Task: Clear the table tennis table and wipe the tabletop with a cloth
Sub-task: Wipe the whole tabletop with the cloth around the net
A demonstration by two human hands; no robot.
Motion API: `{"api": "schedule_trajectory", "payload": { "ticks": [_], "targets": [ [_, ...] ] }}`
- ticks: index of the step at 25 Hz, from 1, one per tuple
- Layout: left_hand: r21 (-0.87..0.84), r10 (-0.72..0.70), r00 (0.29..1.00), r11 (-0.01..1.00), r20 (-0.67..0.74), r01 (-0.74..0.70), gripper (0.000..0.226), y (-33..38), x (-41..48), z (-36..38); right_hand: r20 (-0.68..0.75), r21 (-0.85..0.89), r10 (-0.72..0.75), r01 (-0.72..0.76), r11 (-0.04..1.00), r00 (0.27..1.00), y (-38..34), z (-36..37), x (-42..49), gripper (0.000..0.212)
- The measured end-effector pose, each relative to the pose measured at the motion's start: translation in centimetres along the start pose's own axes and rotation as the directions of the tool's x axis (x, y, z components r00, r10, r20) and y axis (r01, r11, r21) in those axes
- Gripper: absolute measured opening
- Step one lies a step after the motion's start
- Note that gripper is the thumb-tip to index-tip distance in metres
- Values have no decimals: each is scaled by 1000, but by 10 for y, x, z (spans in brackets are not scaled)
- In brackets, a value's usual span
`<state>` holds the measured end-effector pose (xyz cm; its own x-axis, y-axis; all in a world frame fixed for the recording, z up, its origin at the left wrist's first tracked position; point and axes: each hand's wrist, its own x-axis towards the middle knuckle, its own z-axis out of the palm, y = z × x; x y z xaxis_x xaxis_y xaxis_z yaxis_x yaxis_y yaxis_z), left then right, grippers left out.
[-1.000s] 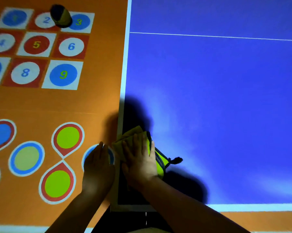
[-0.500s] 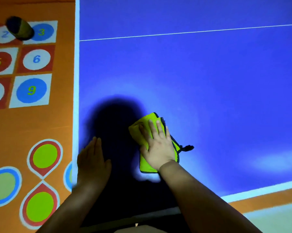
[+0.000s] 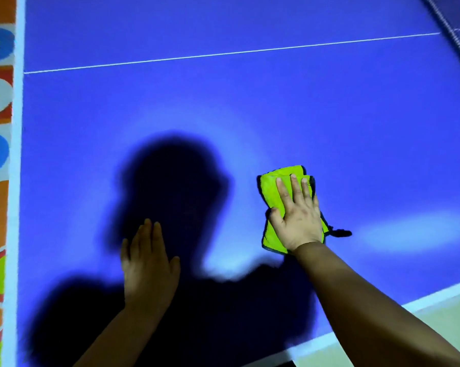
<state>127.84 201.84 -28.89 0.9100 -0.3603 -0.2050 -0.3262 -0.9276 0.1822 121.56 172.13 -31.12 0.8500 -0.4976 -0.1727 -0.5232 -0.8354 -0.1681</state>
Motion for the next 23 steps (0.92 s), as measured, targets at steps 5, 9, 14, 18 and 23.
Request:
{"api": "schedule_trajectory", "payload": {
  "ticks": [5, 9, 14, 18, 23],
  "targets": [
    [-39, -32, 999, 999, -10, 31, 87, 12, 10, 4, -33, 7, 177, -176, 984, 984, 41, -20, 41, 81],
    [-53, -99, 994, 994, -39, 97, 86, -28, 3, -4, 43, 0, 388, -388, 922, 921, -9, -14, 34, 68],
    [-72, -230, 972, 971, -41, 227, 81, -106, -20, -19, 55, -37, 176, -174, 984, 983, -125, 13, 1, 76],
    [-113, -311, 949, 946, -59, 303, 72, -165, -45, -25, 50, -43, -7, 9, 999, 999, -213, 35, -25, 79],
    [-152, -420, 907, 899, -36, 411, 68, -227, -79, -26, 19, -119, -296, 296, 948, 955, -325, 67, -62, 68]
  ]
}}
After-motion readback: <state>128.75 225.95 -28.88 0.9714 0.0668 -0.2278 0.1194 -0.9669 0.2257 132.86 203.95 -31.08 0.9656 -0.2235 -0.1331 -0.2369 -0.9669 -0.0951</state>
